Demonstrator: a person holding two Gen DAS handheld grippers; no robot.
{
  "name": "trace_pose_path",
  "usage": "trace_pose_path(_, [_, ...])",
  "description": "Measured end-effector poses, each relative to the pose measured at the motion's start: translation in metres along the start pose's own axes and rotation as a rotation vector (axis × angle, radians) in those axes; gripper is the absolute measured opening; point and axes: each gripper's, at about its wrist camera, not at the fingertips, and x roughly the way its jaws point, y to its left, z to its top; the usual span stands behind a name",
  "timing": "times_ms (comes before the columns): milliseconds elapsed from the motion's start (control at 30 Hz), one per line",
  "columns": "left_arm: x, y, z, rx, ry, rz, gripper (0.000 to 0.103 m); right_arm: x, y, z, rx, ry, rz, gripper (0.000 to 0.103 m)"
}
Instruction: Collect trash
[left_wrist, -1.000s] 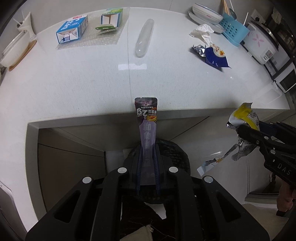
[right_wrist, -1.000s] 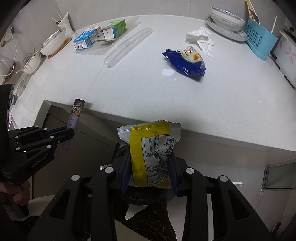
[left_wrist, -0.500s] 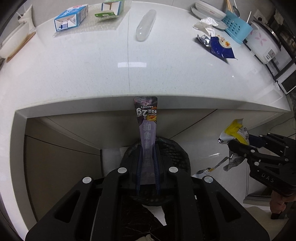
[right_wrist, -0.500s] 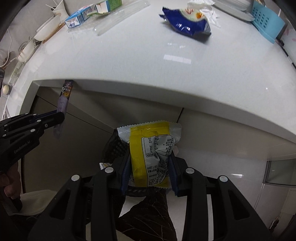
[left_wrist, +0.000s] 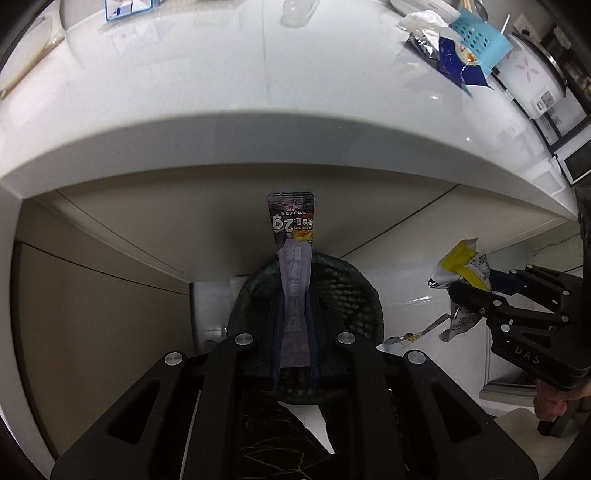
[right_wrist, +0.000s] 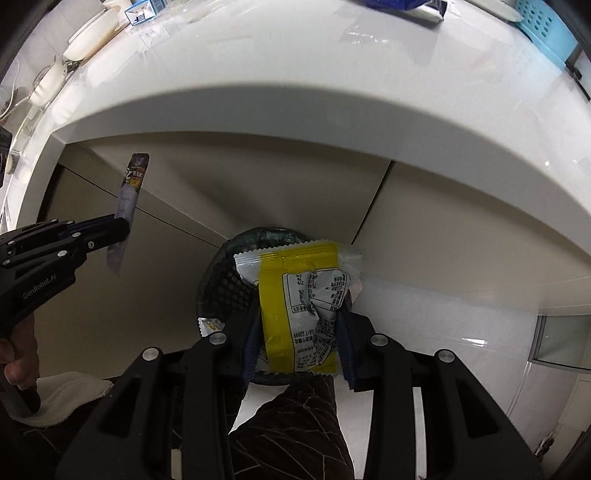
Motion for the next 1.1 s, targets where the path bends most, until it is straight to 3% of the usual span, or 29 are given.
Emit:
trace_pose_path(700, [0.048, 0.001, -0.017, 0.009, 0.093, 0.011, 0.011, 0.069, 0.014, -0.007, -0.053, 0.107, 0.017, 0.036])
trace_pose_path(1100, [0.063, 0.005, -0.016, 0.003, 0.120, 0.011, 0.011, 0.082, 0.023, -0.009, -0.090, 0.103, 0.022, 0.059])
